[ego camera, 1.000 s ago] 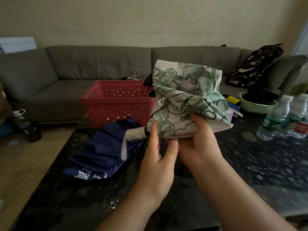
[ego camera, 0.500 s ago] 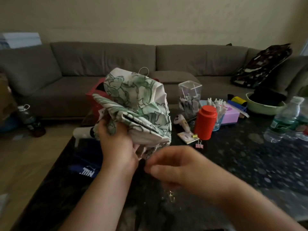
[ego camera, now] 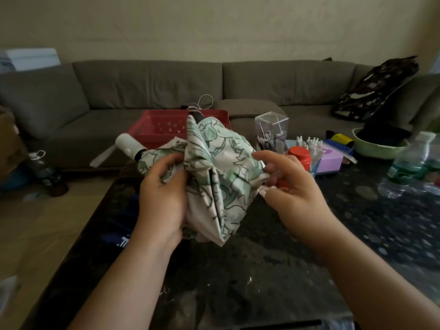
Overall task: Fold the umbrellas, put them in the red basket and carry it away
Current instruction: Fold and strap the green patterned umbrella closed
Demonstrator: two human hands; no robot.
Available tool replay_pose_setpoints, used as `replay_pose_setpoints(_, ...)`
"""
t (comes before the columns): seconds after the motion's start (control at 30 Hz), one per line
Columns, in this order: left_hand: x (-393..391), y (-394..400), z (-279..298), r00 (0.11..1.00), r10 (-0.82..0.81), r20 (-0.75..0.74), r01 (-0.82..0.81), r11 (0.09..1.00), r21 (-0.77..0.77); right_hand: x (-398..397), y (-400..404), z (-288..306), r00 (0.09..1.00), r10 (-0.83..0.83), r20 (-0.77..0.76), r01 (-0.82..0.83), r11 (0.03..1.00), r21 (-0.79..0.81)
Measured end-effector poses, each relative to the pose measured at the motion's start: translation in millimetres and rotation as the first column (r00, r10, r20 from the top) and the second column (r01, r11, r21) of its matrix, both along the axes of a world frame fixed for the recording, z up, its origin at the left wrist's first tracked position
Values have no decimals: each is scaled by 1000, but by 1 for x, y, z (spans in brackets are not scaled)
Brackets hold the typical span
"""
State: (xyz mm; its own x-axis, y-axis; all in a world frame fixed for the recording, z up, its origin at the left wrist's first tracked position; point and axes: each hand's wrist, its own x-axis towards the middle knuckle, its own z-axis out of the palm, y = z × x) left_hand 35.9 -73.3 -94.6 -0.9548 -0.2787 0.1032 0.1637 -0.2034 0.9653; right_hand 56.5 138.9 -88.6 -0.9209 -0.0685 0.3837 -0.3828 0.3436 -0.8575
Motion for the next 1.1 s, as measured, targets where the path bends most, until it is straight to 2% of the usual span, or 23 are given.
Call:
replay_pose_setpoints(0.13,-3,-9,1,994,-51,101,48,999,25,0,-3,-5,986,-21,-165,53,980,191)
replay_pose_setpoints(0.33,-2,-19,-4,986,-145,84,148,988,-36,-1,-9,-15,923,-187,-337,227,970,83)
replay_pose_setpoints(0.37,-2,-21,-5,983,-157,97,160,987,-22,-1,-8,-15,930,-233,-284,244,970,3)
replay_pose_setpoints(0.43,-2,-23,-7,973,-195,122,197,980,-2,1,-12,-16,972,-235,-12,224,939,-262)
replay_pose_setpoints(0.5,0,-25,-9,962,-237,133,237,971,16,1,-18,-20,959,-131,253,248,822,-514)
replay_pose_setpoints(0.53,-1,-26,-11,959,-253,131,251,968,28,1,-20,-21,950,-112,293,263,793,-550)
replay_pose_setpoints(0.57,-1,-25,-10,961,-237,141,234,972,36,0,-21,-23,956,-113,272,249,806,-538)
replay_pose_setpoints(0.6,-1,-22,-8,967,-211,140,211,977,18,0,-20,-25,972,-144,184,215,860,-463)
replay_pose_setpoints(0.67,-1,-18,-5,965,-220,139,218,975,29,-1,-10,-26,965,-218,-146,204,974,-101)
replay_pose_setpoints(0.73,1,-18,-3,978,-159,131,163,986,-18,-3,1,-23,869,-105,-484,263,926,271)
replay_pose_setpoints(0.77,0,-19,-4,983,-134,128,141,989,-46,-5,7,-24,821,-30,-571,280,892,356)
replay_pose_setpoints(0.8,0,-18,-4,984,-120,133,127,991,-43,-4,8,-25,804,-17,-594,281,892,354)
replay_pose_setpoints(0.83,2,-18,-2,985,-119,122,119,993,9,-3,6,-27,825,-79,-560,272,924,269)
replay_pose_setpoints(0.87,-1,-20,-3,986,-109,130,99,992,79,-2,3,-28,891,-186,-415,236,969,72)
replay_pose_setpoints(0.9,-1,-22,-2,981,-116,158,94,986,141,-2,-1,-29,950,-250,-189,222,962,-158)
replay_pose_setpoints(0.93,-4,-25,-4,978,-122,168,89,977,191,-2,-2,-29,967,-254,26,248,910,-333)
replay_pose_setpoints(0.97,-6,-28,-4,984,-108,145,73,972,224,-4,0,-29,958,-245,146,284,867,-409)
replay_pose_setpoints(1.03,-2,-29,-1,997,-61,52,55,993,105,-8,7,-24,956,-242,166,290,866,-407)
replay_pose_setpoints(1.1,-2,-27,-3,998,-57,-17,56,998,-40,-6,10,-15,983,-181,30,177,891,-417)
